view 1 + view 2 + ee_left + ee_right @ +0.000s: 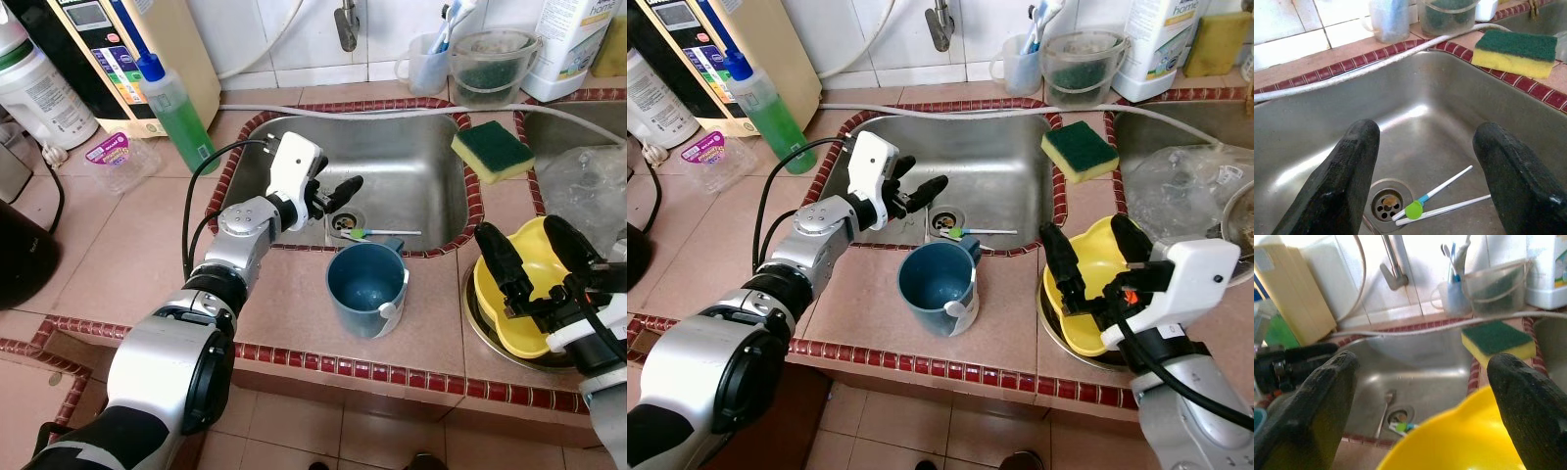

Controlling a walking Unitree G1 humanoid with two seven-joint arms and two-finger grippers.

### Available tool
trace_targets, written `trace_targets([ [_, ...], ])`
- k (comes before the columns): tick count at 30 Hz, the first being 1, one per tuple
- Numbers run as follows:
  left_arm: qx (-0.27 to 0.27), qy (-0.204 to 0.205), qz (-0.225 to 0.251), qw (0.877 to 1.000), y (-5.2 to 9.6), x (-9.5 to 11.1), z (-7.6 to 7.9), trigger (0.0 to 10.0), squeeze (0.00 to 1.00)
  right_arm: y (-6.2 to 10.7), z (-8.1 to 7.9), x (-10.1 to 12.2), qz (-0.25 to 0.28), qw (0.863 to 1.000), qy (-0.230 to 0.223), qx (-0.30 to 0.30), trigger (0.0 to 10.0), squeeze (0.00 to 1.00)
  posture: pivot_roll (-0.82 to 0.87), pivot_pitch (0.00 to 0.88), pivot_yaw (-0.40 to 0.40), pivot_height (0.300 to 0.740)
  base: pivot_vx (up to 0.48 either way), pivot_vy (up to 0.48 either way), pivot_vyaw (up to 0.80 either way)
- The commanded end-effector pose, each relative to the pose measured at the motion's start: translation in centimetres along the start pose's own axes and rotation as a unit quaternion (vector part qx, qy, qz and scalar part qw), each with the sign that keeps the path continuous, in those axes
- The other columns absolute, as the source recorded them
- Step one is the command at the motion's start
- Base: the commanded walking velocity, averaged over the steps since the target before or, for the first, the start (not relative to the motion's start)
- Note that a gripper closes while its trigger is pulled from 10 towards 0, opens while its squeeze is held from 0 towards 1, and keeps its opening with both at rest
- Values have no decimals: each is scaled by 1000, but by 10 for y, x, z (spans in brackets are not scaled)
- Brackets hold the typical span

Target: Kitchen organization

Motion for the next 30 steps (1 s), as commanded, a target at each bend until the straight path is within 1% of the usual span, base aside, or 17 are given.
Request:
trace_targets([
  [1,5,-4,9,1000,3,6,-8,10000,0,-1,-2,3,14,1000,-13,1,10000,0,-339,202,231,740,0,0,0],
  [6,36,14,40,998,7,16,-19,10000,0,-8,2,-1,20,1000,-23,-5,10000,0,-307,165,209,740,0,0,0],
  [7,39,15,44,998,7,16,-19,10000,0,-9,3,-2,22,999,-24,-6,10000,0,-305,163,208,740,0,0,0],
  [9,45,15,58,997,10,19,-23,10000,0,-17,0,-1,35,999,-34,-4,10000,0,-287,150,194,740,0,0,0],
  [10,45,15,58,997,10,19,-23,10000,0,-17,0,-1,35,999,-34,-4,10000,0,-287,150,194,740,0,0,0],
  [11,53,11,76,996,14,26,-28,10000,0,-25,0,3,50,998,-43,-3,10000,0,-276,144,184,740,0,0,0],
  [16,66,13,96,993,18,32,-34,10000,0,-31,2,6,65,997,-51,-6,10000,0,-264,139,179,740,0,0,0],
  [18,78,11,107,991,22,35,-39,10000,0,-35,3,10,77,995,-55,-10,10000,0,-260,135,177,740,0,0,0],
  [19,92,12,118,989,28,38,-46,10000,0,-39,4,13,88,994,-60,-15,10000,0,-251,131,173,740,0,0,0],
  [26,113,-1,135,984,42,41,-56,10000,0,-51,6,9,97,993,-69,-20,10000,0,-212,106,152,740,0,0,0],
  [29,120,0,141,983,47,43,-61,10000,0,-55,3,9,99,992,-71,-15,10000,0,-208,100,146,740,0,0,0],
  [30,123,-7,143,982,50,45,-63,10000,0,-57,3,10,101,992,-73,-14,10000,0,-202,94,140,740,0,0,0],
])
Point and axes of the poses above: a point about 5 cm out from each wrist's last joint towards the gripper, its own y axis pointing back from the gripper into the wrist, its own x axis along the axis of the wrist's last joint, z = x × y, the point moved 6 cm from there along -y, pointing out of the wrist towards the gripper, and after that the axes turned 3 degrees about y, right-handed, at the moved point
